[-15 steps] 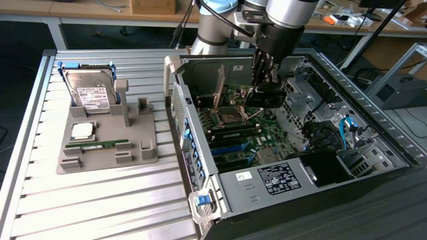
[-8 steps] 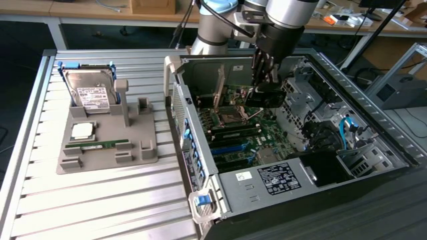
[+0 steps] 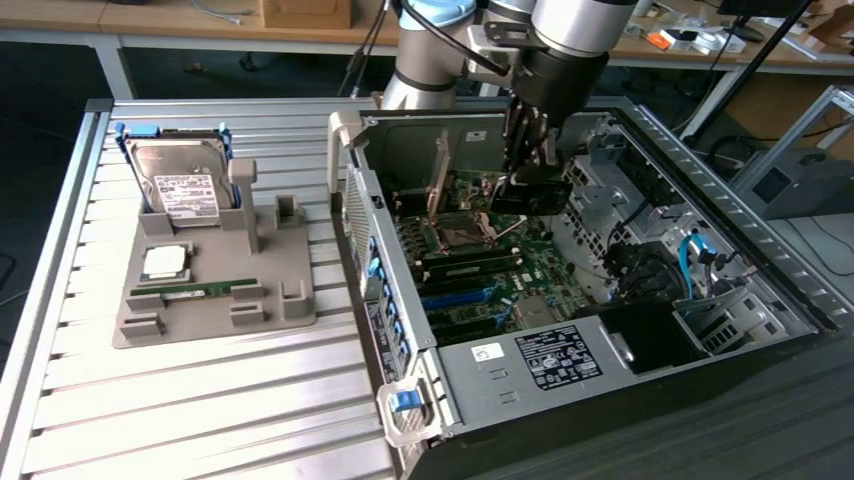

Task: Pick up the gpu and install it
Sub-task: 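Insert the gpu into the slot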

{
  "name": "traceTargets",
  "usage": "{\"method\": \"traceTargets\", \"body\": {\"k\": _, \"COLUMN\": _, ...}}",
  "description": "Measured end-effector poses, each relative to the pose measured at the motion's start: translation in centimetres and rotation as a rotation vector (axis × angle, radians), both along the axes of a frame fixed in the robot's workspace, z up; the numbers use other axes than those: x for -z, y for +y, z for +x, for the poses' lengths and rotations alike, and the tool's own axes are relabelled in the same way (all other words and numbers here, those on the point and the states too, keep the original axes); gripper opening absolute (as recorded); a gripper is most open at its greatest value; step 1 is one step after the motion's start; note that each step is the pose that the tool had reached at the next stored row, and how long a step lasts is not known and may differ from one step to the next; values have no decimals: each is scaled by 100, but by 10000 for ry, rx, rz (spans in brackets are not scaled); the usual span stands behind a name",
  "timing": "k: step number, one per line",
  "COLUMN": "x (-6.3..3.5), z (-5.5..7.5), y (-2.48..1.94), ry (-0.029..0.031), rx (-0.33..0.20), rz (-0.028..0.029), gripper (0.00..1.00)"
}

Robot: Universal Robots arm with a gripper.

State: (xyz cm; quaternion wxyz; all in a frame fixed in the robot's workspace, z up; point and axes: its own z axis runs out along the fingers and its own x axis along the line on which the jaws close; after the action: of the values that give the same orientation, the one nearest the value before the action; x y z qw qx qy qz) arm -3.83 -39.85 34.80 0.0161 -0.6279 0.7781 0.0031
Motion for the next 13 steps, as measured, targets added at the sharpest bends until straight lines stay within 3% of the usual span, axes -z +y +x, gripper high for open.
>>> {"method": "traceTargets", "body": {"k": 13, "x": 4, "z": 0, "y": 0, "ry": 0, "rx": -294, "rz": 0, "gripper": 27}}
